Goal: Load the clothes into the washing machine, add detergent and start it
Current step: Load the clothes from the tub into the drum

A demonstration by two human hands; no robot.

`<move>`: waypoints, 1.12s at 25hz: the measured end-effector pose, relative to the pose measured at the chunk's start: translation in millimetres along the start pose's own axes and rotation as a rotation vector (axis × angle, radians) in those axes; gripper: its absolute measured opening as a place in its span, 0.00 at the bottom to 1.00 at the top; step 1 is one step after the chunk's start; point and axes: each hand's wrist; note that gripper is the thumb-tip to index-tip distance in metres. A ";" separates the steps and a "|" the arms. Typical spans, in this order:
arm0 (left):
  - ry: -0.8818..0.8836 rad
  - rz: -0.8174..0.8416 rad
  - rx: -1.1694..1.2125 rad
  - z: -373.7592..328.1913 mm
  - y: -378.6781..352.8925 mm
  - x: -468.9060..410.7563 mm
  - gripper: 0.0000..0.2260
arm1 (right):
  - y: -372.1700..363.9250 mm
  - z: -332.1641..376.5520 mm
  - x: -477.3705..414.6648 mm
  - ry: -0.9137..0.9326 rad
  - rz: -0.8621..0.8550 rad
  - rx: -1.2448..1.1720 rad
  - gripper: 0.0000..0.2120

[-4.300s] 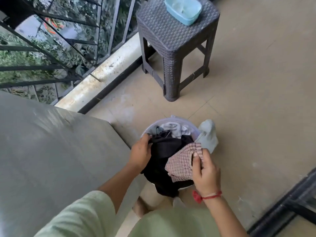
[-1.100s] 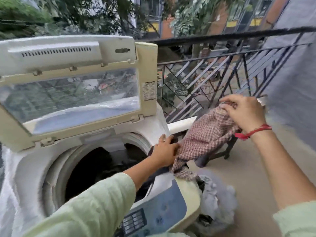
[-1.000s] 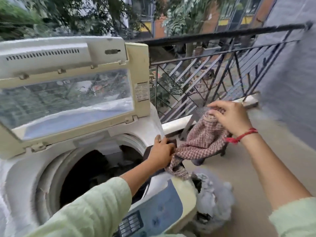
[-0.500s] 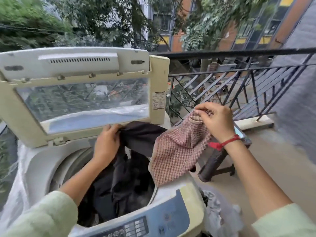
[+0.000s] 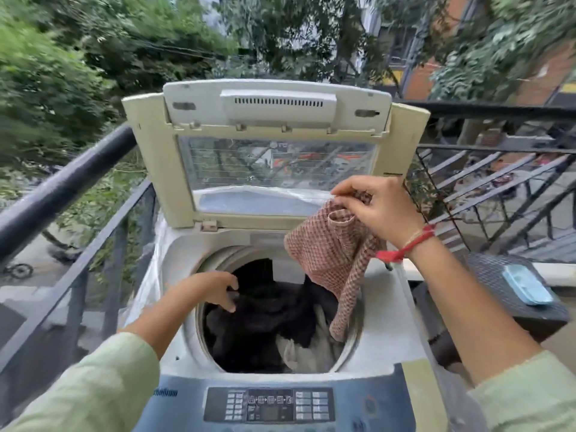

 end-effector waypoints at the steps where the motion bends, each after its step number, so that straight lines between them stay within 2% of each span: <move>1: -0.102 -0.107 0.198 -8.5 7.5 -0.5 0.39 | -5.7 0.9 1.7 -0.009 0.072 -0.038 0.07; 3: -0.358 -0.232 0.690 -33.2 21.1 4.3 0.47 | -14.0 1.4 5.3 -0.038 0.181 -0.191 0.10; 4: -0.476 -0.220 0.876 -49.4 25.2 5.3 0.46 | -16.3 0.1 6.3 -0.046 0.227 -0.281 0.11; 5: -0.577 -0.174 0.979 -67.1 29.2 5.3 0.40 | -17.3 -2.1 7.1 -0.046 0.262 -0.355 0.12; 7: -0.687 -0.095 0.996 -95.3 34.7 -4.6 0.21 | -16.7 -10.0 7.1 -0.086 0.330 -0.408 0.13; 9: -0.669 -0.172 0.974 -104.7 45.7 -14.7 0.09 | -13.0 -25.6 7.5 -0.255 0.474 -0.222 0.16; 11: -0.559 -0.304 0.912 -97.0 63.5 -21.4 0.10 | -14.1 -40.3 8.5 -0.405 0.727 0.228 0.16; 12: -0.524 -0.328 0.780 -91.1 73.3 -24.3 0.12 | -19.0 -44.4 10.1 -0.445 0.796 0.417 0.12; 13: -0.499 -0.349 0.558 -85.4 83.6 -26.9 0.14 | -26.4 -44.5 11.5 -0.454 0.764 0.551 0.08; 14: -0.467 -0.391 0.299 -80.4 92.8 -29.4 0.15 | -35.1 -43.0 12.0 -0.443 0.651 0.646 0.06; 16: -0.370 -0.622 -0.065 -71.9 110.1 -25.4 0.13 | -47.9 -40.8 8.0 -0.321 0.295 0.794 0.09; 18: -0.312 -0.915 -0.172 -63.3 116.0 -18.0 0.12 | -54.1 -44.1 12.7 -0.113 -0.018 0.800 0.11; 19: -0.321 -0.991 -0.189 -59.4 109.9 -14.4 0.11 | -57.0 -46.4 17.1 -0.045 -0.069 0.766 0.11; 20: -0.338 -0.954 -0.208 -57.2 97.9 -11.6 0.11 | -60.6 -48.4 23.8 -0.033 0.018 0.704 0.12; 21: -0.329 -0.794 -0.250 -57.0 79.7 -11.0 0.11 | -65.6 -49.5 32.8 -0.069 0.234 0.614 0.11; 22: -0.306 -0.536 -0.319 -56.7 57.7 -12.6 0.14 | -72.2 -49.8 43.3 -0.129 0.548 0.501 0.09; 24: -0.240 0.136 -0.465 -59.9 13.7 -17.2 0.21 | -85.0 -48.7 68.5 -0.288 1.245 0.221 0.09; 25: -0.204 0.369 -0.493 -62.1 -4.7 -18.2 0.22 | -89.5 -47.5 79.7 -0.379 1.452 0.090 0.14; 26: -0.189 0.459 -0.482 -63.0 -17.7 -21.0 0.23 | -91.7 -48.3 88.7 -0.440 1.502 0.004 0.18; 27: -0.189 0.432 -0.420 -63.5 -22.6 -23.3 0.24 | -90.7 -51.2 95.3 -0.473 1.419 -0.051 0.20; 28: -0.200 0.352 -0.326 -65.2 -21.6 -25.1 0.25 | -87.6 -56.6 97.8 -0.479 1.254 -0.083 0.21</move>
Point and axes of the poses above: each hand's wrist, its own x-axis away from the middle knuckle, its own y-axis out of the back of the hand, z = x × y, and after that the axes turned 4 degrees about x, right-handed
